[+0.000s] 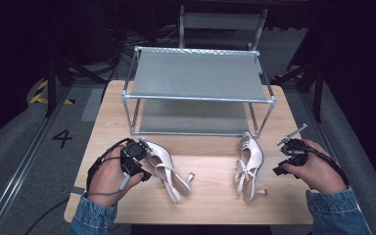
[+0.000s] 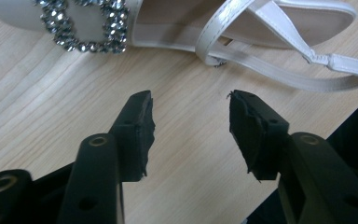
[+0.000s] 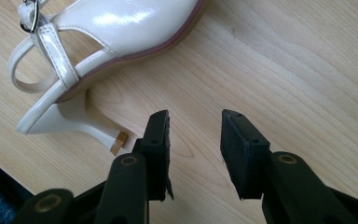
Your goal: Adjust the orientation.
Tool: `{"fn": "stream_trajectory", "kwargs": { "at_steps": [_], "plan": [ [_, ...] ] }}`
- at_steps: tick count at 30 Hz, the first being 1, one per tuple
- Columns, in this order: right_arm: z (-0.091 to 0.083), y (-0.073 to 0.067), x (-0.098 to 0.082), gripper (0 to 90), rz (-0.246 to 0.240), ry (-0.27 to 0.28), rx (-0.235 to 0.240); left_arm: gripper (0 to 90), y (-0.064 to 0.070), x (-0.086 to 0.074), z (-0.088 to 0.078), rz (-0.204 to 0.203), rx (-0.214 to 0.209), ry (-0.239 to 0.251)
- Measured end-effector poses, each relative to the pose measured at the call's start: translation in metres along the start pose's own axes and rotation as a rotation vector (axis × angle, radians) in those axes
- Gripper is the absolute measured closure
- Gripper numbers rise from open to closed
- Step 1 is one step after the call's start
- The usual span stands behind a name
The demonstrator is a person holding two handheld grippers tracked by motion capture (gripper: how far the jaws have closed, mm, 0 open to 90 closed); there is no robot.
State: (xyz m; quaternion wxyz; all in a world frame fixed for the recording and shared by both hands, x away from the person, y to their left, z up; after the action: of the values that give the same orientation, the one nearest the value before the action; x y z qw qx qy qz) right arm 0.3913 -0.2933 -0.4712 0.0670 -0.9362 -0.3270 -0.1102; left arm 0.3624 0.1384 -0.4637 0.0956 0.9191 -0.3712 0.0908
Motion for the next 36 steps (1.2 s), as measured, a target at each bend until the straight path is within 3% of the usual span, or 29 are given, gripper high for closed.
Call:
{"fn": "stream_trajectory", "kwargs": {
  "at_steps": [6, 11, 17, 20, 21, 22, 23, 27, 36],
  "plan": [
    [0.004, -0.001, 0.000, 62.8, 0.006, -0.001, 0.008, 53.6, 0.000, 0.007, 0.012, 0.027, 0.000, 0.008],
    [0.005, 0.000, -0.001, 62.8, 0.008, -0.007, 0.008, 52.1, 0.004, 0.016, 0.028, 0.085, 0.001, 0.017],
    [0.008, -0.001, -0.004, 62.7, 0.005, -0.012, 0.013, 56.0, 0.003, 0.021, 0.040, 0.097, -0.008, 0.004],
    [0.008, 0.000, -0.006, 62.8, 0.013, -0.015, 0.011, 60.5, 0.004, 0.021, 0.043, 0.116, -0.014, -0.007],
    [0.010, 0.001, -0.005, 62.9, 0.008, -0.016, 0.006, 74.2, 0.005, 0.020, 0.045, 0.127, -0.022, -0.021],
    [0.010, 0.000, -0.006, 62.9, 0.008, -0.021, 0.005, 78.1, 0.007, 0.019, 0.046, 0.137, -0.027, -0.029],
    [0.011, 0.000, -0.006, 62.9, 0.004, -0.023, 0.005, 83.3, 0.008, 0.019, 0.046, 0.137, -0.030, -0.031],
    [0.012, -0.001, -0.005, 62.7, 0.001, -0.024, 0.012, 84.2, 0.014, 0.020, 0.041, 0.171, -0.029, -0.026],
    [0.012, -0.004, -0.003, 62.0, -0.007, -0.011, 0.031, 86.4, 0.020, 0.022, 0.033, 0.168, -0.034, -0.001]
  ]
}}
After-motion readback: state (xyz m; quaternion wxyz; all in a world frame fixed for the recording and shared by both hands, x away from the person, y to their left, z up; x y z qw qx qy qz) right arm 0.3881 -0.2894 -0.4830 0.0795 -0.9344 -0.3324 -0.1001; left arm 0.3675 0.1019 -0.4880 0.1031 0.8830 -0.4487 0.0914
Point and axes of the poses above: each handheld gripper's, and its own axes: z roughly forward along the jaws, x roughly out of its top, y roughly to its right, the point moved 9 cm from there along z, roughly forward along the jaws
